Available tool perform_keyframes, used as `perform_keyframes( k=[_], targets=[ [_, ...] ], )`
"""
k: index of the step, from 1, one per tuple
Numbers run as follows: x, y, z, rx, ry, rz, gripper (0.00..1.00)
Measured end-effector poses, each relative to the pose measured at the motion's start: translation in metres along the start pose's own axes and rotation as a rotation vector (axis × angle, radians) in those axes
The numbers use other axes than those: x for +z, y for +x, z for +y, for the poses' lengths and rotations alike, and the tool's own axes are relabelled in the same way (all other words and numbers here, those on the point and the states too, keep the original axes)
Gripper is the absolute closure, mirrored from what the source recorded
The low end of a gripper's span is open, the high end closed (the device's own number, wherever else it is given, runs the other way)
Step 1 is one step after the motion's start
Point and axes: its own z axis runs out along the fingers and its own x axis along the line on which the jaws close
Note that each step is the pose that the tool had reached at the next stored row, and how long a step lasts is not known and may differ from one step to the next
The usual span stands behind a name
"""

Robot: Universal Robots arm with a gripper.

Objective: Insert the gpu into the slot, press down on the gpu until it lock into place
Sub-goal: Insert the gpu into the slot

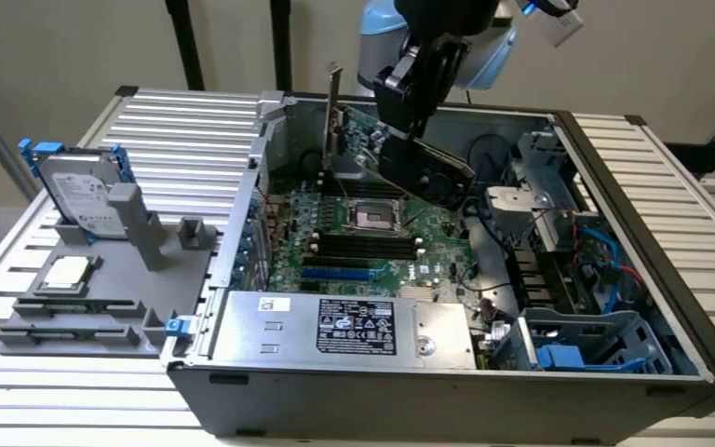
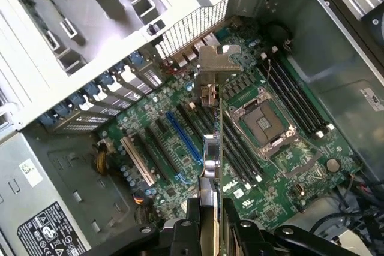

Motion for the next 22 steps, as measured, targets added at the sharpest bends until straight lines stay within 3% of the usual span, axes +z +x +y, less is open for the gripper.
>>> perform_keyframes(
  k=[6,16,22],
  targets=[
    [0.0009,-0.0001,-0.0001,-0.108,0.0039,0.0001,0.74],
    [0.0039,-0.0001,-0.0002,-0.271,-0.008,-0.0247,0.74],
    [0.0061,-0.0002,-0.0004,-0.378,-0.0135,-0.0317,0.74]
  ],
)
